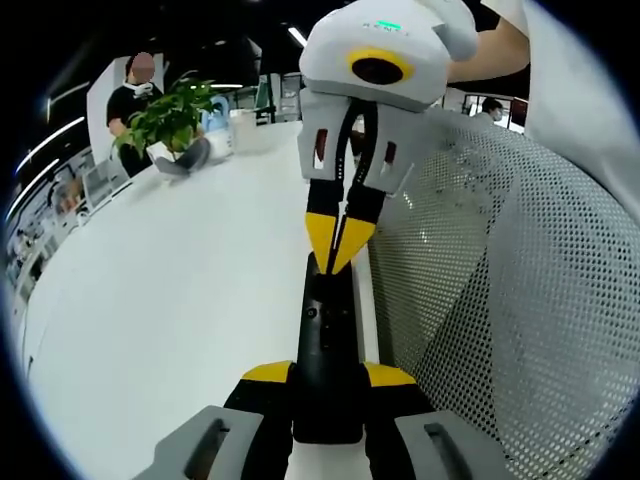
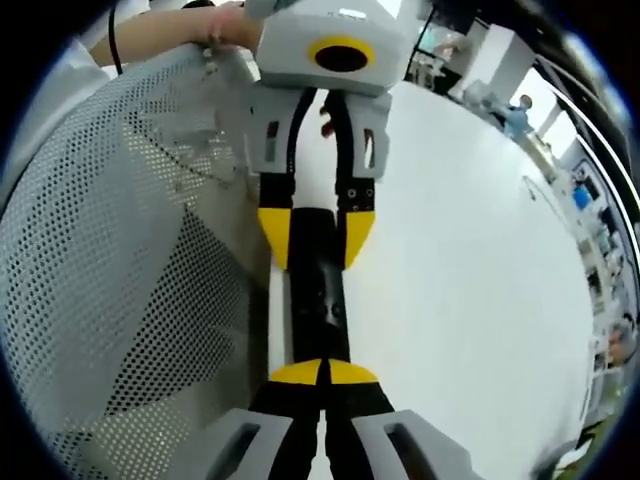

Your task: Press the specified remote control buttons in sequence, fully releasing each button before pressing the next.

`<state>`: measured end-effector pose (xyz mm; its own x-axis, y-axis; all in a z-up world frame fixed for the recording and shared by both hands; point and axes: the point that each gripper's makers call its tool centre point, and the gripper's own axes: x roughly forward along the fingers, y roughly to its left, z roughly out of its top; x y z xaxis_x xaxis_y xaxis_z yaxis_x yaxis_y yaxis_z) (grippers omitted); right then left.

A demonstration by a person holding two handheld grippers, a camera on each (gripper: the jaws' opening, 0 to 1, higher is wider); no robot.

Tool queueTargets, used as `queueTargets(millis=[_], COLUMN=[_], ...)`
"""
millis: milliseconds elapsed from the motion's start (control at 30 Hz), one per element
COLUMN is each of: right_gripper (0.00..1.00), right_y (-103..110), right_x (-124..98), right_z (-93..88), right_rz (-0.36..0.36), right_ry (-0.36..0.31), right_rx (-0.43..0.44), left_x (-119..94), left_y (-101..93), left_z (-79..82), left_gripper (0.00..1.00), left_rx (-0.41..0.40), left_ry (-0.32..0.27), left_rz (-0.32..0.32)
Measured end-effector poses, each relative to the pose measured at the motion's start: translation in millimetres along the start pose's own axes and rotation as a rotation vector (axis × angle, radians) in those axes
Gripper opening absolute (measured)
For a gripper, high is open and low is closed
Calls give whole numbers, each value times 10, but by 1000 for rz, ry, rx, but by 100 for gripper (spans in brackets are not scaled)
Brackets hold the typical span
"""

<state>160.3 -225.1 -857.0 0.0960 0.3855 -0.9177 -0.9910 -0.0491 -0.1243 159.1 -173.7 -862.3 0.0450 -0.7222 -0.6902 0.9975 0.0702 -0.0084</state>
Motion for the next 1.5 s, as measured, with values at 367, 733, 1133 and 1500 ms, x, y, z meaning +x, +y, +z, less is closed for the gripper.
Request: queueTargets(millis=[367,733,1133,1500], right_gripper=[0,0,0,0], right_y=[-20,-30,-24,-31], right_x=[-1,-19,44,46], right_z=[0,59,120,119], right_rz=[-51,-53,-28,-104], right_ry=[-35,-140,-99,-109], right_rx=[64,159,103,136], left_x=[0,8,3,7], left_y=[0,-1,-1,-1], left_z=[5,10,8,8], left_gripper=[25,25,25,25], left_rx=[-3,-2,-2,-3], left_ry=[-3,-2,-3,-4], left_rz=[1,2,2,1])
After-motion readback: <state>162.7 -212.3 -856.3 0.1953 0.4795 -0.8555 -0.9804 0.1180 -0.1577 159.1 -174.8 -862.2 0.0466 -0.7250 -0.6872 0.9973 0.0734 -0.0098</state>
